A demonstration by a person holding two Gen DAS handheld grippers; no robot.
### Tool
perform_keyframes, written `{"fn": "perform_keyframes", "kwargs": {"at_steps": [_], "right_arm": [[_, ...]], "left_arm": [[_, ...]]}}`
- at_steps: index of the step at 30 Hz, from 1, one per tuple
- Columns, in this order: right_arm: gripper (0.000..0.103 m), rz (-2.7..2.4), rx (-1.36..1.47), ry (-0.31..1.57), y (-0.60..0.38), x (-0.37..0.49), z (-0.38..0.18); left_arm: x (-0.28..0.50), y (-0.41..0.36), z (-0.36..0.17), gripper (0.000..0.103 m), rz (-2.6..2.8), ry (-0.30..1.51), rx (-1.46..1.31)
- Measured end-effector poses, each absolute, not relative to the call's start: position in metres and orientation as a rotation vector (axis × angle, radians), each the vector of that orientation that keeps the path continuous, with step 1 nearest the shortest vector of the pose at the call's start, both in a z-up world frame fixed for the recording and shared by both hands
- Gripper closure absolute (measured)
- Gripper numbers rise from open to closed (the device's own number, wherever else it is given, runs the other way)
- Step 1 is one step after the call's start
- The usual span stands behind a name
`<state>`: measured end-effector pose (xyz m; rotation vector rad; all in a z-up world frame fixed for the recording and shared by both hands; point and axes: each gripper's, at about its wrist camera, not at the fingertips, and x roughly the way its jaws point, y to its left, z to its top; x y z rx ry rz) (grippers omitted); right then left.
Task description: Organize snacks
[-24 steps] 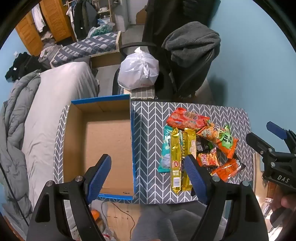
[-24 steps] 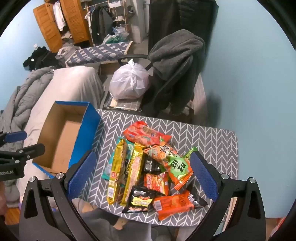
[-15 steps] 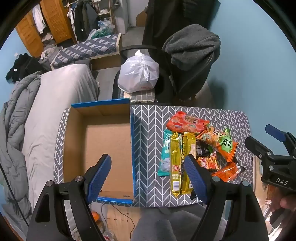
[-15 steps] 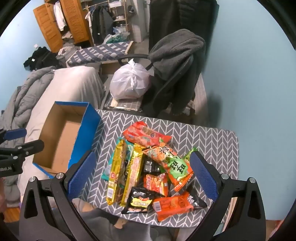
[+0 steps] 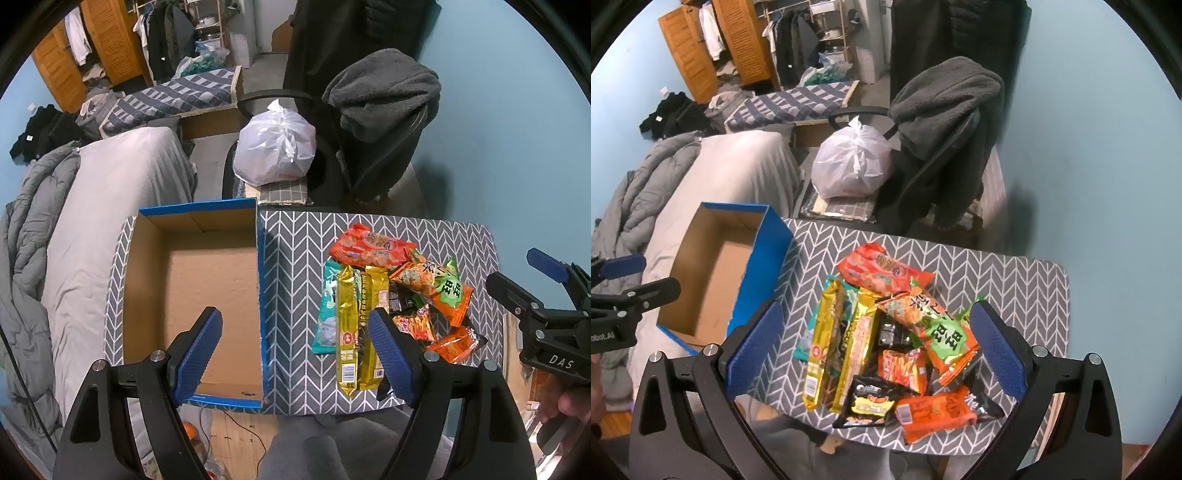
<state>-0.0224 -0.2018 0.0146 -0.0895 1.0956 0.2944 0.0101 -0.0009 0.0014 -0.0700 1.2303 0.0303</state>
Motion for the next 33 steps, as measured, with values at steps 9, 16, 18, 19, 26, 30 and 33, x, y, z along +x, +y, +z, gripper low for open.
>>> {"fn": "perform_keyframes", "kwargs": {"at_steps": [9, 16, 18, 19, 26, 30, 33], "right_arm": [[0.003, 0.294, -0.088, 1.098, -0.2004, -0.0179, 0.0121], [0.003, 0.294, -0.088, 1.099, -0.2011, -0.0179, 0.0123], [0.003, 0.295, -0.089, 1.099, -0.2013, -0.0175, 0.012], [0.003, 0.294, -0.089, 1.101, -0.2014, -0.0176, 0.0126], [0.003, 0.295, -0.087, 1.103, -0.2004, -0.0162, 0.0105], [0.003, 0.296, -0.089, 1.102, -0.1997, -0.0162, 0.0105], [0.003, 0.298, -0.092, 1.103, -0.1979, -0.015, 0.0061]], "left_arm": [[0.0115, -0.002, -0.001, 0.021, 0.021, 1.242, -0.076], [0.014, -0.0037, -0.0021, 0.021, 0.018, 1.241, -0.082], [0.0152, -0.0039, -0.0026, 0.021, 0.015, 1.242, -0.08], [0.0154, -0.0039, -0.0025, 0.021, 0.014, 1.242, -0.079], [0.0166, -0.0036, -0.0021, 0.021, 0.009, 1.243, -0.087], [0.0165, -0.0034, -0.002, 0.021, 0.009, 1.244, -0.087], [0.0163, -0.0032, -0.002, 0.021, 0.008, 1.243, -0.088]]}}
